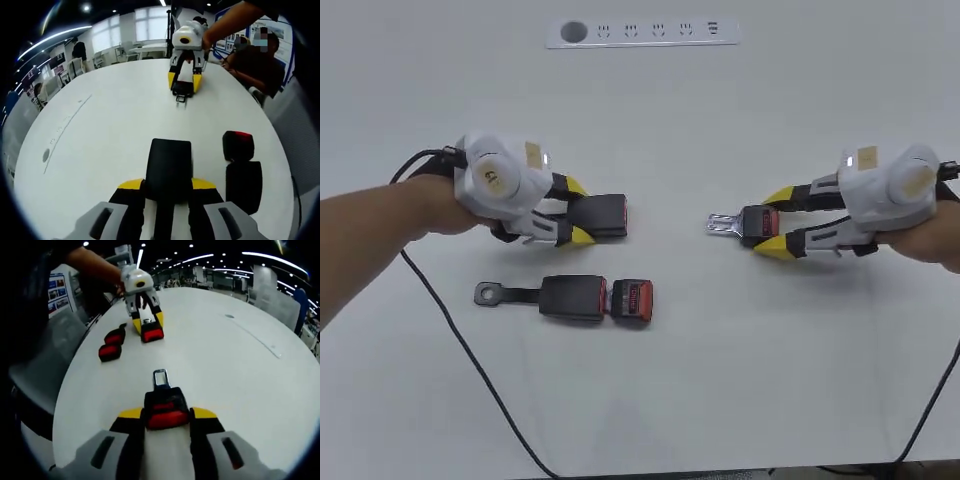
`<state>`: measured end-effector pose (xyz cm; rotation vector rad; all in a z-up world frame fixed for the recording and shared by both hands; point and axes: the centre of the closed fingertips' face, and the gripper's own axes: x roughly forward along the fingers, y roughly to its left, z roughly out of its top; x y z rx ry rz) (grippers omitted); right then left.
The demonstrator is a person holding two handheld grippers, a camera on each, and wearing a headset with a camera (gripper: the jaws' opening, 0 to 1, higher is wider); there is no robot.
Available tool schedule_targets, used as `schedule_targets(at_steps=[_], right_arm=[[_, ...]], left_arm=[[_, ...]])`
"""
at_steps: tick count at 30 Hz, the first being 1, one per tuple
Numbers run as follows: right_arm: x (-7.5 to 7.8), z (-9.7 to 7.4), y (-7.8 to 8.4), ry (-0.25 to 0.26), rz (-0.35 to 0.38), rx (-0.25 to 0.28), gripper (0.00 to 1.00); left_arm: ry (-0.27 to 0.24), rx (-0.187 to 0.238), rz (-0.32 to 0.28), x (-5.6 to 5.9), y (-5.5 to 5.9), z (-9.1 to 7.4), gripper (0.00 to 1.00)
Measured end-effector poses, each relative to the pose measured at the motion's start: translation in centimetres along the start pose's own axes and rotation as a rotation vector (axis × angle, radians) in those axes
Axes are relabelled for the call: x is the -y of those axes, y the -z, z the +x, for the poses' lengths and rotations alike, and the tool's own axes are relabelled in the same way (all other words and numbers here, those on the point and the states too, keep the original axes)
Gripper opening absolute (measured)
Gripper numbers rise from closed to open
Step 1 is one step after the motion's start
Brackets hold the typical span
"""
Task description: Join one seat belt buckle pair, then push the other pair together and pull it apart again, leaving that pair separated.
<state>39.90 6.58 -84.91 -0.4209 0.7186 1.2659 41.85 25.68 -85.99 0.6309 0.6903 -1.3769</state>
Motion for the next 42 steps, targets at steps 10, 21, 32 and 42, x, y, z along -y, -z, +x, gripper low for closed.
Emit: schedule_targets(at_steps=[10, 21, 32, 42], right_arm=[[0.0, 0.3, -0.1, -0.005, -0.001, 0.011, 0.35], [-0.8, 1.8, -1.2, -0.015, -0.012, 0.030, 0.35], [-0.9, 4.1, -3.2, -0.029, -0.013, 0.044, 0.35], [-0.8, 6.5, -5.4, -0.018, -0.014, 0.049, 0.35]], left_arm=[[0.027, -0.009, 0.033, -0.1, 0.0, -0.2, 0.35], [0.027, -0.010, 0.031, 0.0, 0.0, -0.4, 0.35], [0.027, -0.016, 0.032, 0.0, 0.0, -0.5, 0.34], [0.028, -0.019, 0.034, 0.0, 0.0, -0.5, 0.34]])
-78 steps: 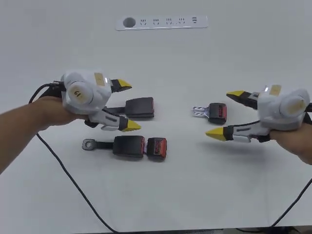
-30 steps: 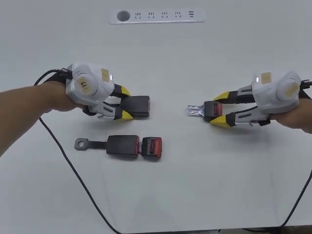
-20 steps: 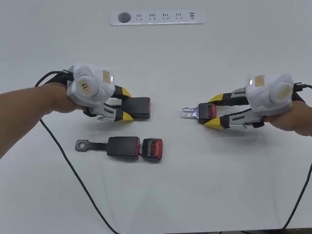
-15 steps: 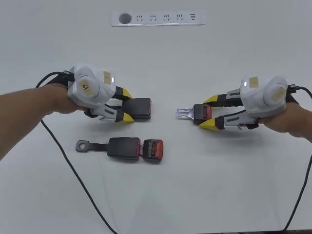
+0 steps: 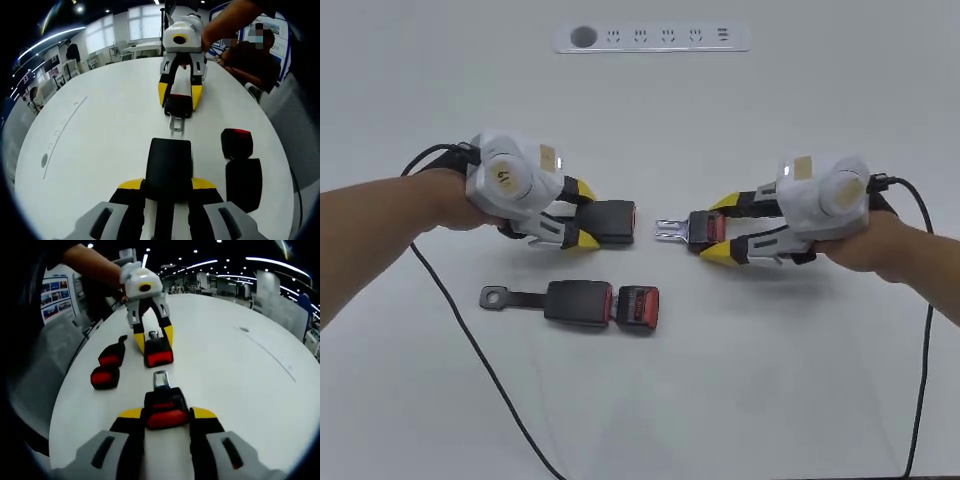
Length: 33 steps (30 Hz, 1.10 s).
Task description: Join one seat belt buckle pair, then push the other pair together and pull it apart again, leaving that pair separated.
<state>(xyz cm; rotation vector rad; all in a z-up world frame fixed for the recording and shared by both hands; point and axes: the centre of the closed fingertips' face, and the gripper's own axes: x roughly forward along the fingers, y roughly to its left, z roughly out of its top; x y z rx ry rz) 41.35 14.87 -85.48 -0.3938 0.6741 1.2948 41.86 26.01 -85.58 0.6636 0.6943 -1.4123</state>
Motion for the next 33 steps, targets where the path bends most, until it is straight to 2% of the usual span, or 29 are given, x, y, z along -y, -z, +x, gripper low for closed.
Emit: schedule_targets(at_steps=[7, 18, 33], right_arm=[[-0.4, 1.8, -1.3, 0.008, -0.001, 0.010, 0.34], [-0.8, 4.1, -2.8, 0.007, -0.016, -0.008, 0.35], [-1.0, 3.5, -2.5, 0.001, -0.011, -0.024, 0.34]], left_arm=[[0.000, -0.002, -0.001, 0.0, 0.0, -0.1, 0.34], [0.006, -0.016, 0.012, 0.0, -0.1, 0.0, 0.34], [0.030, -0.036, 0.036, 0.0, -0.2, 0.2, 0.33]])
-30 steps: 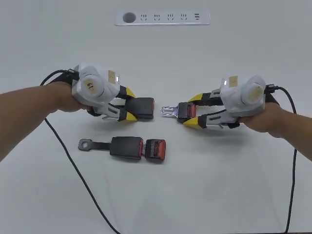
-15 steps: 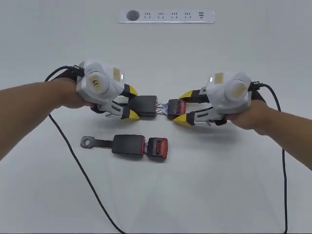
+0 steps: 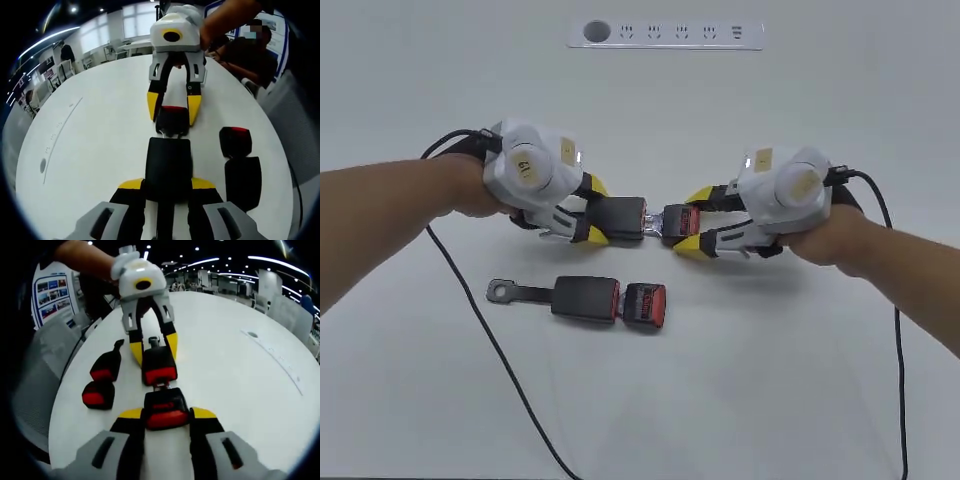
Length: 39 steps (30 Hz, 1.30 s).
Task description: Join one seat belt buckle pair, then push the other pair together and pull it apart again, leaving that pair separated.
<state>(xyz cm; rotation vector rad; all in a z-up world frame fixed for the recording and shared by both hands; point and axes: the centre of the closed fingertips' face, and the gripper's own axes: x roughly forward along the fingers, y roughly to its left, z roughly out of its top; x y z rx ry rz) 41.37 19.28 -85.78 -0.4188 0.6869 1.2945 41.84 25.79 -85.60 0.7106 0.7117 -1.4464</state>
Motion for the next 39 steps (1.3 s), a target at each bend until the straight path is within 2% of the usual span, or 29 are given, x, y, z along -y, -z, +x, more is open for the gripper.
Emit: schedule_targets(at_steps=[6, 11, 18, 27, 39], right_arm=[[0.0, 0.1, -0.2, -0.001, 0.000, -0.005, 0.34], [-0.3, 0.8, -1.0, 0.007, 0.004, -0.004, 0.34], [-0.3, 0.7, -1.0, 0.023, 0.034, -0.026, 0.34], [-0.2, 0.5, -0.7, 0.023, 0.029, -0.044, 0.34], [-0.2, 0.5, -0.8, 0.020, 0.019, -0.054, 0.34]], left_arm=[[0.011, -0.008, 0.007, 0.0, 0.0, 0.1, 0.33], [0.016, -0.020, 0.019, 0.0, -0.1, 0.1, 0.33], [0.018, -0.032, 0.021, 0.0, -0.1, 0.1, 0.33], [0.035, -0.059, 0.048, 0.1, 0.0, 0.1, 0.33], [0.045, -0.066, 0.063, 0.2, 0.1, 0.0, 0.33]])
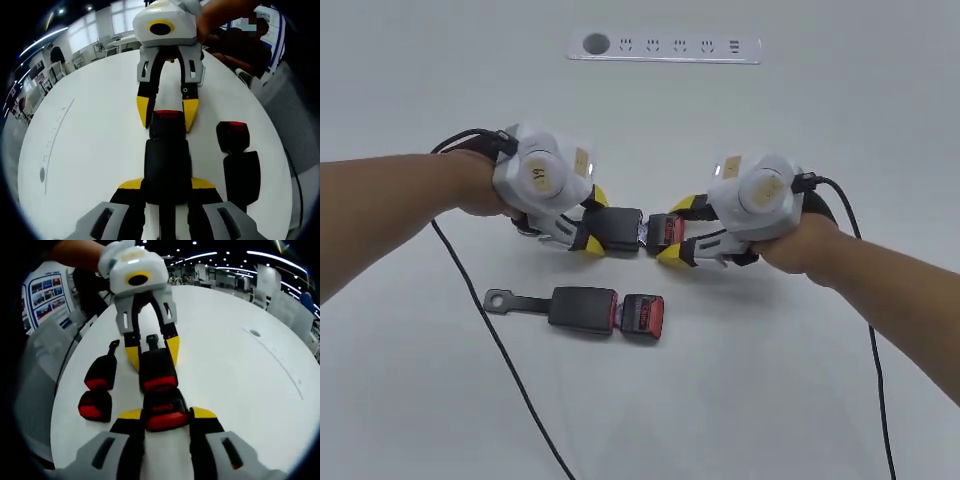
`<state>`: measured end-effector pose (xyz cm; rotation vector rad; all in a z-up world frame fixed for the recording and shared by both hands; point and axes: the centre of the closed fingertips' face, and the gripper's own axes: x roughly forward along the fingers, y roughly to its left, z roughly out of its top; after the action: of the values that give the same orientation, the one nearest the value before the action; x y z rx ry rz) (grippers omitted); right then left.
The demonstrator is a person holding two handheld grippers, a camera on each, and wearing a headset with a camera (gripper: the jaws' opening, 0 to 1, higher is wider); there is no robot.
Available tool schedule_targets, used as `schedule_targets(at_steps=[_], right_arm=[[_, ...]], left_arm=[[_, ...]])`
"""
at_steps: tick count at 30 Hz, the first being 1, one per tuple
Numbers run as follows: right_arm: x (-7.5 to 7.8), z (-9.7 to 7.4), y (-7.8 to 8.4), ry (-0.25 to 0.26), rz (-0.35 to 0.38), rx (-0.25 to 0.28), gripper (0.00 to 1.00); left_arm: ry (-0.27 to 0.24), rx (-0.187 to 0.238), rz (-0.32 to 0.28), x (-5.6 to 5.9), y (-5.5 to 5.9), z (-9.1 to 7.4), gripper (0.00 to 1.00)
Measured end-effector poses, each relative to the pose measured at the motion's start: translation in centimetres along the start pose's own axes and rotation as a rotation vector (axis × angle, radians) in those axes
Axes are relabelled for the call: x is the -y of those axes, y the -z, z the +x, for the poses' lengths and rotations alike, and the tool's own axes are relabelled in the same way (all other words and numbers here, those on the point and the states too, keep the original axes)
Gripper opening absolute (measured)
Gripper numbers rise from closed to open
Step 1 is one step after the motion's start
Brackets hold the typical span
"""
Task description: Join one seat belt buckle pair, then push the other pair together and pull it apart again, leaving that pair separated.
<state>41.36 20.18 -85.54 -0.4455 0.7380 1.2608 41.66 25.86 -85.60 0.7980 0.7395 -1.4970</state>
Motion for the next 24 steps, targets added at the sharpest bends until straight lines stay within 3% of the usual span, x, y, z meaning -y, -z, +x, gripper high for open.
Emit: schedule_targets(at_steps=[24], right_arm=[[0.27, -0.69, 0.74, 0.000, -0.021, 0.013, 0.34]], left_arm=[[0.004, 0.012, 0.013, 0.05, 0.09, -0.01, 0.34]])
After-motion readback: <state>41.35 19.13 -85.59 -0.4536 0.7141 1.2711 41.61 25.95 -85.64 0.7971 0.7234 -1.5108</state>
